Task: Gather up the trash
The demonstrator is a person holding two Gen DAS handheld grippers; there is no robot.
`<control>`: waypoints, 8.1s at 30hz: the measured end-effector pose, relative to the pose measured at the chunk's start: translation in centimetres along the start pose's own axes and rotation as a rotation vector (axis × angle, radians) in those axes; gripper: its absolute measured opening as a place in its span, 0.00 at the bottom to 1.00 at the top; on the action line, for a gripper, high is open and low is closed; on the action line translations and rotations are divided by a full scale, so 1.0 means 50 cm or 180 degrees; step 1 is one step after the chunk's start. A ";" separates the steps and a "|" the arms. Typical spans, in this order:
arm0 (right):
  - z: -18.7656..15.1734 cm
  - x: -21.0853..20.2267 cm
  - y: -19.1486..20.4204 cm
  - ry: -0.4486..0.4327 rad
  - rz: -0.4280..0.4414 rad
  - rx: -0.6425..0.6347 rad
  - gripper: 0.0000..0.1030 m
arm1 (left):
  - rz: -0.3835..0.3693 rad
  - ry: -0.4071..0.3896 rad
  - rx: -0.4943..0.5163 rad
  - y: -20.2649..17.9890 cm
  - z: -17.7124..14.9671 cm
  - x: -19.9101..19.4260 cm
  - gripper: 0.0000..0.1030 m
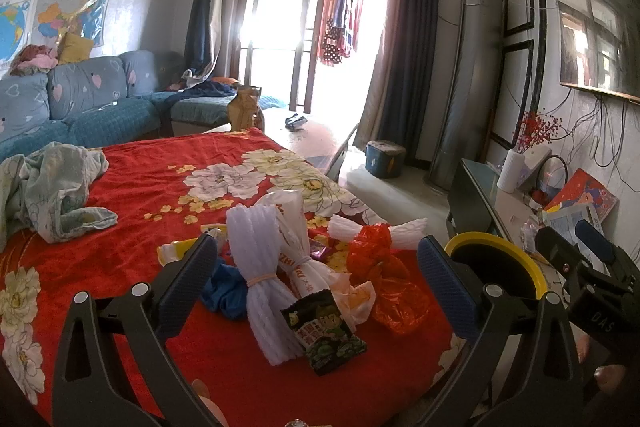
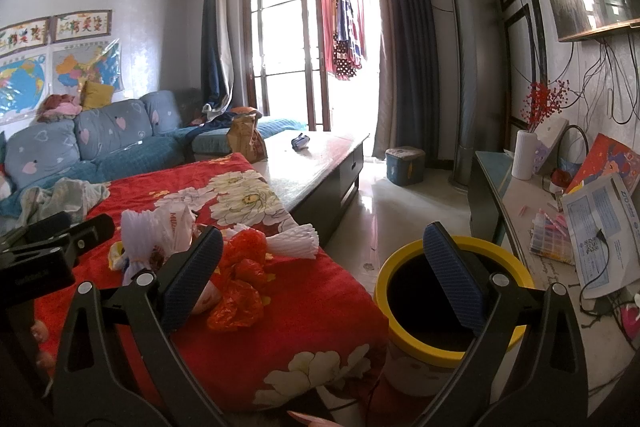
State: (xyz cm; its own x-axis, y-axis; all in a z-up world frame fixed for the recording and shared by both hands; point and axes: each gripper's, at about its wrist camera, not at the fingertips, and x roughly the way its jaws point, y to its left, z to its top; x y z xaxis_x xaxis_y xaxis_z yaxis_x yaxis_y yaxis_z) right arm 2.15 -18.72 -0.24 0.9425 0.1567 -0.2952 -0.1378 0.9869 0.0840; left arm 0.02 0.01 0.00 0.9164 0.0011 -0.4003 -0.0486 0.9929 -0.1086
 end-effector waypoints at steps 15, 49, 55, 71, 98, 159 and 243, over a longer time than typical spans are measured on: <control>-0.001 0.001 -0.001 -0.0001 0.0001 0.0003 0.90 | -0.0001 -0.0004 0.0000 0.000 0.000 0.000 0.94; -0.010 0.021 0.055 0.0217 0.0399 -0.0177 0.90 | 0.0037 -0.0070 -0.0168 0.065 0.029 0.013 0.94; -0.009 0.029 0.107 0.0373 0.0697 -0.0283 0.90 | 0.0187 -0.0092 -0.0269 0.108 0.042 0.019 0.94; -0.062 0.096 0.207 0.1160 0.1256 -0.0635 0.61 | 0.0135 0.0143 -0.0410 0.227 0.052 0.074 0.94; -0.108 0.118 0.231 0.1568 0.1751 -0.0763 0.05 | -0.0401 0.1036 -0.0304 0.179 0.006 0.238 0.29; 0.005 0.139 -0.187 0.0953 0.0208 0.0486 0.04 | -0.1200 0.0845 0.0267 -0.201 0.055 0.189 0.19; 0.009 0.107 -0.133 0.0762 0.0252 0.0281 0.66 | -0.0486 0.0394 -0.0244 -0.102 0.072 0.190 0.85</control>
State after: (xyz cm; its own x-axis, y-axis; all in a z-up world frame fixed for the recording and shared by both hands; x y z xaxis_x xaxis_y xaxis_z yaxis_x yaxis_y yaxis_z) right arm 8.27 -24.47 -1.95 0.8296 0.2482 -0.5002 -0.1712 0.9657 0.1953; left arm 10.41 -4.63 0.01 0.8599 -0.1680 -0.4820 0.0526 0.9684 -0.2437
